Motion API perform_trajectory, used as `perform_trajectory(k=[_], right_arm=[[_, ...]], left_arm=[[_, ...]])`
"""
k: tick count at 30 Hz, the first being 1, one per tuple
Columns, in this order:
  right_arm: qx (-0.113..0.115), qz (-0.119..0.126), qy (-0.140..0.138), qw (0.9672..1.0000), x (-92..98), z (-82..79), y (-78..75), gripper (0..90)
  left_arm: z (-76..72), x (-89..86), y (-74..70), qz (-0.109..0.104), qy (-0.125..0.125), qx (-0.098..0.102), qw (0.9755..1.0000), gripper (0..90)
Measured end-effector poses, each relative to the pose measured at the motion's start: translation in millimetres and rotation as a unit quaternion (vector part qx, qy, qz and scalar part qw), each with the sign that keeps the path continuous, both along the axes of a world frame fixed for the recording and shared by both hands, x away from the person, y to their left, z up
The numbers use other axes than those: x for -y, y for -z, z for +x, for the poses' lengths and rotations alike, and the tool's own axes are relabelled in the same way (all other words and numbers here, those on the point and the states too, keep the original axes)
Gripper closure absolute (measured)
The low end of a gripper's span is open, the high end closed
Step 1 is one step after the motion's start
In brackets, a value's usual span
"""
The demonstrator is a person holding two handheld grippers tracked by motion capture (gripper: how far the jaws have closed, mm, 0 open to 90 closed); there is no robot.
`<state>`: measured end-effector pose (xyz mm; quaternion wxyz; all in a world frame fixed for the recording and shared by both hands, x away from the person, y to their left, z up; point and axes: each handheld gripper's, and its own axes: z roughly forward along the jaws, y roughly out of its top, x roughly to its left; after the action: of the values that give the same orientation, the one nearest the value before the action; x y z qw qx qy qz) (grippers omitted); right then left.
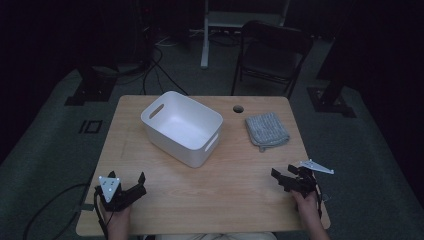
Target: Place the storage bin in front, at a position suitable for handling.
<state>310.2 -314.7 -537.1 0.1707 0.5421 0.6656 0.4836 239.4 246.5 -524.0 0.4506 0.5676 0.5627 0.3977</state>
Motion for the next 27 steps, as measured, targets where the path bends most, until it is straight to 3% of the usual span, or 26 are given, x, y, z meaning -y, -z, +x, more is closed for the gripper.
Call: perform_trajectory(k=[5, 6, 9, 10, 13, 14, 19, 25, 27], right_arm=[[0.007, 0.004, 0.006, 0.9999, -6.9, 2.5, 0.8, 13.3], [0.005, -0.007, -0.013, 0.9999, -10.7, 3.2, -0.2, 12.7], [0.005, -0.021, -0.024, 0.9995, -14.7, 2.9, -3.7, 12.7], [0.004, -0.004, -0.046, 0.9989, -16.4, 3.8, -6.8, 12.4], [-0.003, -0.002, -0.047, 0.9989, -19.1, 6.5, -8.8, 12.5], [-0.006, -0.015, -0.049, 0.9987, -22.6, 9.5, -10.4, 12.5], [-0.006, -0.017, -0.060, 0.9980, -28.4, 15.8, -13.4, 12.5], [0.001, -0.013, -0.074, 0.9972, -33.9, 28.4, -21.9, 12.5], [0.013, -0.015, -0.083, 0.9963, -37.0, 32.1, -27.6, 12.5]], left_arm=[[1.4, 1.6, 0.9, 0.003, 0.005, -0.005, 1.0000, 0.3], [1.1, 2.1, 0.9, 0.004, 0.005, -0.005, 1.0000, 0.3], [0.5, 2.1, 0.8, 0.003, 0.003, -0.005, 1.0000, 0.3], [0.4, 1.7, 1.1, 0.000, 0.002, -0.007, 1.0000, 0.3], [0.6, 1.4, 1.1, -0.002, 0.002, -0.007, 1.0000, 0.3], [0.6, 1.5, 1.1, -0.003, 0.003, -0.006, 1.0000, 0.3], [0.3, 3.3, 1.2, 0.008, 0.005, -0.009, 0.9999, 0.3], [0.9, 4.3, 1.8, 0.009, 0.006, -0.013, 0.9999, 0.3], [0.8, 4.3, 1.9, 0.008, 0.006, -0.013, 0.9999, 0.3]])
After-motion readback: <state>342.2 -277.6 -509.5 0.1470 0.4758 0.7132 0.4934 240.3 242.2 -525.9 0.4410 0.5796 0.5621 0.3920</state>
